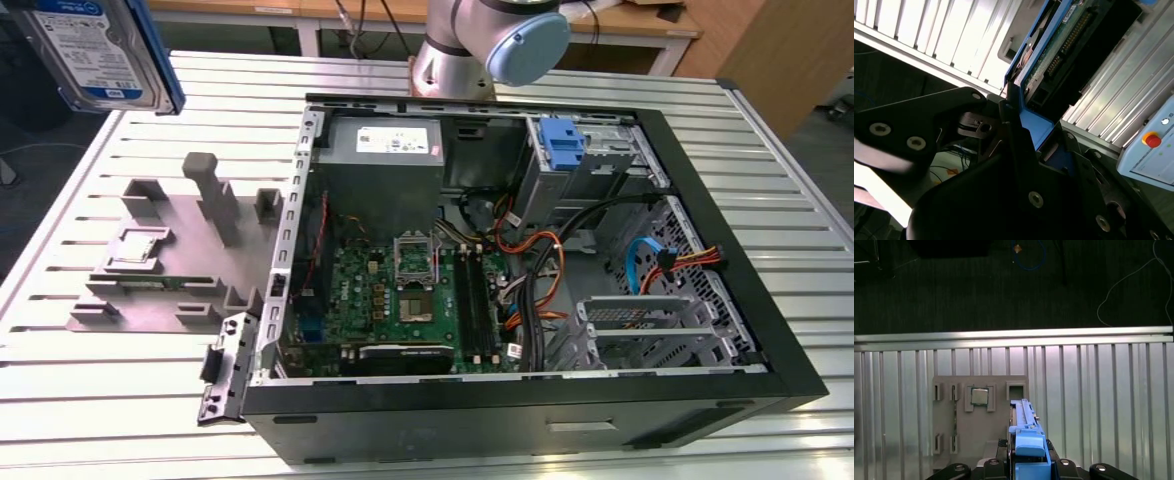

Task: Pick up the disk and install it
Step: 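Pick up the disk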

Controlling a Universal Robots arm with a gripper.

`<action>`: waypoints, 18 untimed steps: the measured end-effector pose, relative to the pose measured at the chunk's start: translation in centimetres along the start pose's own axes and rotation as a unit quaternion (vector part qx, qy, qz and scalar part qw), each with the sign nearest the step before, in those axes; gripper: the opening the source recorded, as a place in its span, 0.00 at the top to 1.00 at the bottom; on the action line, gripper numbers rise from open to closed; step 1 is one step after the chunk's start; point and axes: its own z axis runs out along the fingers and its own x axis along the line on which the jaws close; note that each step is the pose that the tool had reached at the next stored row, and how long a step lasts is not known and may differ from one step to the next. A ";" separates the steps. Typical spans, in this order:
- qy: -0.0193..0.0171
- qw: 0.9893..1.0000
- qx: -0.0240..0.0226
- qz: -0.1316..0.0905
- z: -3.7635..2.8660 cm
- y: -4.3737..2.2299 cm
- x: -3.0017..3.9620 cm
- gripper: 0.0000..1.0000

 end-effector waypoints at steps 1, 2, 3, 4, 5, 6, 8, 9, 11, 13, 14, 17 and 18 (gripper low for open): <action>0.000 1.000 0.000 0.000 -0.07 0.00 0.00 0.63; 0.000 1.000 0.000 0.000 -0.13 0.00 0.00 0.63; 0.000 1.000 0.000 0.000 -0.21 0.00 -0.01 0.63; 0.000 1.000 0.000 0.000 -0.28 0.00 -0.01 0.63; 0.000 1.000 0.000 0.000 -0.36 0.00 -0.01 0.63; 0.000 1.000 0.000 0.000 -0.42 0.00 -0.01 0.63; 0.000 1.000 0.000 0.000 -0.52 0.00 -0.02 0.63; 0.000 1.000 0.000 0.000 -0.58 0.00 -0.02 0.63; 0.000 1.000 0.000 0.000 -0.69 0.00 -0.02 0.63; 0.000 1.000 0.000 0.000 -0.81 0.00 -0.03 0.63; 0.000 1.000 0.000 0.000 -0.86 0.00 -0.03 0.63; 0.000 1.000 0.000 0.000 -1.04 0.00 -0.03 0.63; 0.000 1.000 0.000 0.000 -1.10 0.00 -0.04 0.63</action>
